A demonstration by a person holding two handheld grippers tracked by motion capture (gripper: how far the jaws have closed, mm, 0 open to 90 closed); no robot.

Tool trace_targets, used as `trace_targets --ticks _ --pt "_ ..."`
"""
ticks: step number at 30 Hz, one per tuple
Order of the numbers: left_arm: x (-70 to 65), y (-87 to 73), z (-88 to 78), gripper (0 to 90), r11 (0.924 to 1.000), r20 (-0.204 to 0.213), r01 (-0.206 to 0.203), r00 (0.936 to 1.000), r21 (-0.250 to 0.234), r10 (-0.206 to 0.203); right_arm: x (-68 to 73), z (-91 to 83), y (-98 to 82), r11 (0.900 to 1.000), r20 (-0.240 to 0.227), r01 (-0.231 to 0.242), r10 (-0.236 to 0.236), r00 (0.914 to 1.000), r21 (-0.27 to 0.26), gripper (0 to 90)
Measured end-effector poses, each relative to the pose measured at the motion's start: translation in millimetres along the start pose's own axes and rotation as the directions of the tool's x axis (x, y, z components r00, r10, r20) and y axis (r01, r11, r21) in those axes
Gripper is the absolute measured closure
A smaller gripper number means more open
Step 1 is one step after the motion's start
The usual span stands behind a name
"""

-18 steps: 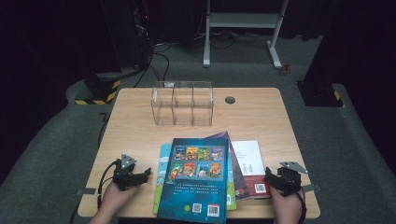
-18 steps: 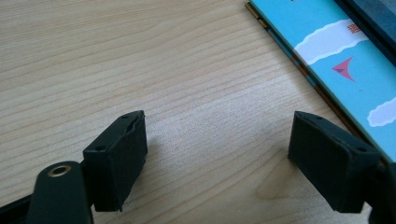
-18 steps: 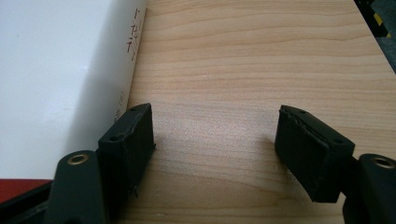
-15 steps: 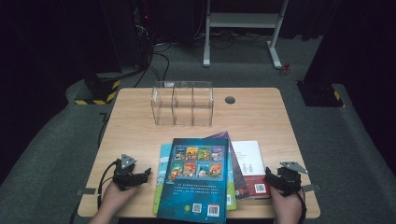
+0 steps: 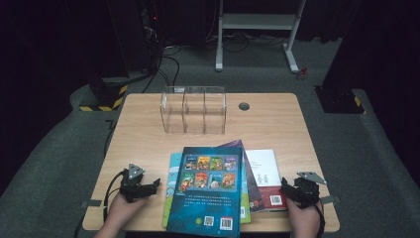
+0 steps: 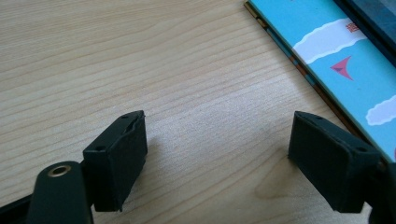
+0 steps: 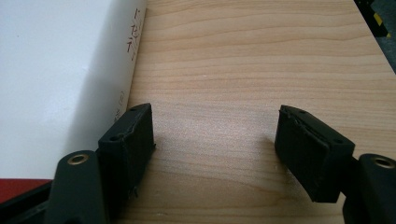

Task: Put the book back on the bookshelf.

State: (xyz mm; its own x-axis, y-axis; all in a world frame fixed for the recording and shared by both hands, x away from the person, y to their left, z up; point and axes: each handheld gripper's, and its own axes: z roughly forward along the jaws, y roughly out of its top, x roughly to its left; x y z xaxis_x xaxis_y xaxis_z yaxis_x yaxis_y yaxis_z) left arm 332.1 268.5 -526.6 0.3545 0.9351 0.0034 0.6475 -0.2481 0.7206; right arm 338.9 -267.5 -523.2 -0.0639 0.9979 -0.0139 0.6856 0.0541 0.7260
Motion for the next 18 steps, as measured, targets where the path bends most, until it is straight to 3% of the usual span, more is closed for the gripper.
trace_targets --ticks 5,7,8,18 --pt "-1.3 7.9 -4.2 20.7 0.9978 0.005 -0.014 0.9999 0.064 0.014 0.0 0.0 0.0 1.000 0.000 0.000 0.000 1.0000 0.000 27.9" --pt "-4.4 12.8 -12.2 22.9 0.9986 0.008 -0.024 0.9997 0.046 0.024 0.0 0.0 0.0 1.000 0.000 0.000 0.000 1.0000 0.000 27.9" --pt "-6.2 18.0 -21.6 23.7 0.9996 0.014 -0.024 0.9996 0.012 0.024 0.0 0.0 0.0 1.000 0.000 0.000 0.000 1.0000 0.000 27.9" --pt "-7.6 32.5 -49.4 27.4 0.9986 0.056 -0.003 0.9984 -0.052 0.006 0.0 0.1 0.0 1.000 -0.001 0.000 0.000 1.0000 0.000 27.9"
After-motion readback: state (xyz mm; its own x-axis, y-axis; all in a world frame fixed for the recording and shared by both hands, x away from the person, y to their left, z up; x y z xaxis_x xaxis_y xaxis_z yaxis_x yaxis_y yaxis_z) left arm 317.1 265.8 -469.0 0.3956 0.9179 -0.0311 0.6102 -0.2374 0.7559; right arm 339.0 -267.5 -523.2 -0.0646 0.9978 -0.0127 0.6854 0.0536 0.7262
